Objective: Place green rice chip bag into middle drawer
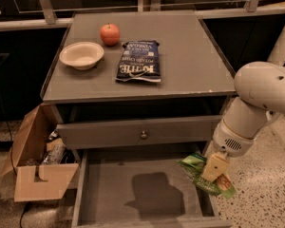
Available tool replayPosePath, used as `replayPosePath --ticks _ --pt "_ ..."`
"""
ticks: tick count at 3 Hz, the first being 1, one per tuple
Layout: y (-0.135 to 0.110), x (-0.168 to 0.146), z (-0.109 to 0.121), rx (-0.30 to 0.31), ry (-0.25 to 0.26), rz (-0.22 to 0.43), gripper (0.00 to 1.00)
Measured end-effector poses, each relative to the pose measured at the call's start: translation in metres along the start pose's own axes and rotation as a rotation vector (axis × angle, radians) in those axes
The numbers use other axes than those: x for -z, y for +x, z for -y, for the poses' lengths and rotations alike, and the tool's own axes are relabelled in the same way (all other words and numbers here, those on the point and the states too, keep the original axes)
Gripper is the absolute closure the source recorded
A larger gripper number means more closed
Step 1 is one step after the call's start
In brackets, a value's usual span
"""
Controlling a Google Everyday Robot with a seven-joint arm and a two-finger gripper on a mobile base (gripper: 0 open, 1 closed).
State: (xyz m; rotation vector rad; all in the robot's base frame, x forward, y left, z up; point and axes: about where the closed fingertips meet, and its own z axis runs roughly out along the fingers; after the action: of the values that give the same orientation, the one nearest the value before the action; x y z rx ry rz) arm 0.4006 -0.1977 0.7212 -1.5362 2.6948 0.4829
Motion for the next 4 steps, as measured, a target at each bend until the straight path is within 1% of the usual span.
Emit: replayPosePath --ticks 1,2,3,4 --pt "0.000 0.000 0.000 0.000 0.000 0.000 1.00" --pt "-0.007 -0.027 0.010 -0.059 -0.013 0.017 1.00" --pt "-0.015 -0.053 0.027 -0.137 -0.033 0.049 1.00" --pt "-0.016 -0.073 0.031 -0.191 -0.076 0.085 1.00"
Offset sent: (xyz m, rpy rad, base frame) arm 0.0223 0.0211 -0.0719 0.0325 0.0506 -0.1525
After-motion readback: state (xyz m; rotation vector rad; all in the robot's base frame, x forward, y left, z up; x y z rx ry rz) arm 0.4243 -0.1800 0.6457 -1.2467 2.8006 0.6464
